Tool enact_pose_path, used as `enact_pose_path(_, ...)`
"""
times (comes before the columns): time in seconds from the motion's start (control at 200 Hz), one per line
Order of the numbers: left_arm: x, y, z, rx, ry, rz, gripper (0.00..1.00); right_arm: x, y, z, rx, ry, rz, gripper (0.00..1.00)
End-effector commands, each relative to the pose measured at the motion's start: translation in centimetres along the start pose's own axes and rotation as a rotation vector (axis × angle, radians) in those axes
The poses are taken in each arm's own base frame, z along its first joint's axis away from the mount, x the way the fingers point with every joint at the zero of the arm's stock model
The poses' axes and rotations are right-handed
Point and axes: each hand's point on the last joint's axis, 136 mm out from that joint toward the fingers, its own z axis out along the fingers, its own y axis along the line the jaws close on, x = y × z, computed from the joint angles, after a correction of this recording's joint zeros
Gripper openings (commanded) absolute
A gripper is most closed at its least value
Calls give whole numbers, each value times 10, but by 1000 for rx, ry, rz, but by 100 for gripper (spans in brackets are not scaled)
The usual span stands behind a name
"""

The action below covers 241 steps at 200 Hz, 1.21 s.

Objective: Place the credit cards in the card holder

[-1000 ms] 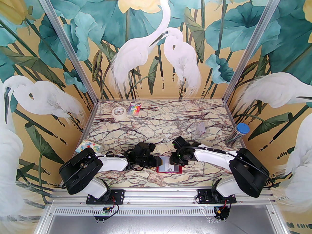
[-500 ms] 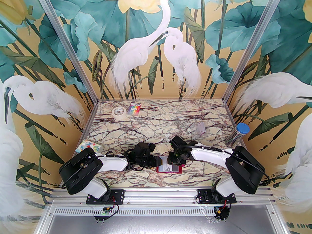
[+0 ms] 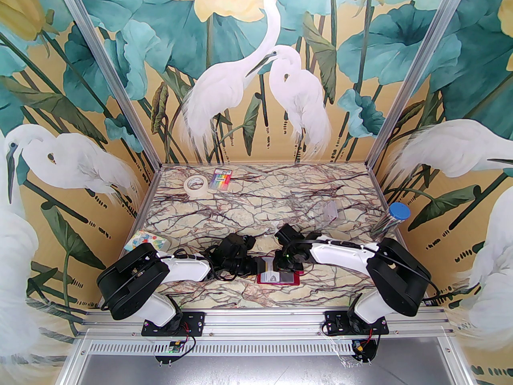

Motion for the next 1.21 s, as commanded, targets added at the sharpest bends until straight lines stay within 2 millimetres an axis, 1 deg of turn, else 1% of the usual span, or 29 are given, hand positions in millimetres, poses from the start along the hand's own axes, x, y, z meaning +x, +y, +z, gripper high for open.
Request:
enact_pose_path(0.0, 9, 35, 7, -126, 13, -24, 46, -2, 10, 5, -15, 4, -18, 20)
enact_pose_path(0.355, 9, 35, 8, -125, 15, -22, 46, -1, 20, 8, -35, 13, -29, 20)
enact_pose_path(0.75, 9, 35, 8, -125, 14, -22, 46, 0, 23, 6, -48, 10, -31, 22)
enact_pose_path(0.93, 9, 35, 8, -126, 13, -22, 46, -2, 17, -1, -14, -16, -29, 26)
enact_pose_path(1.2, 9, 36, 7, -126, 11, -23, 46, -8, 9, -17, 30, -82, -27, 27)
